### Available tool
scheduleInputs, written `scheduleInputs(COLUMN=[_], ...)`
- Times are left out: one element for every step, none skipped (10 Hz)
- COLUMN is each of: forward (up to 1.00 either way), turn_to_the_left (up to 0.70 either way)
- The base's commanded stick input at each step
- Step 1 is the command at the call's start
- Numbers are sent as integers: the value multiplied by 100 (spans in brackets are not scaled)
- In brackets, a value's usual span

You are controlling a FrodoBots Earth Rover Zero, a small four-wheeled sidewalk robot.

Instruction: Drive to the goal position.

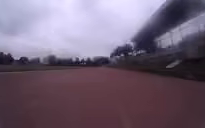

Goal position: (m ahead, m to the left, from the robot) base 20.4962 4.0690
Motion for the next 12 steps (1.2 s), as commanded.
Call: scheduleInputs(forward=[70,70,70,70,70,70,70,70,70,70,70,70], turn_to_the_left=[0,0,0,0,0,0,0,0,0,0,0,0])
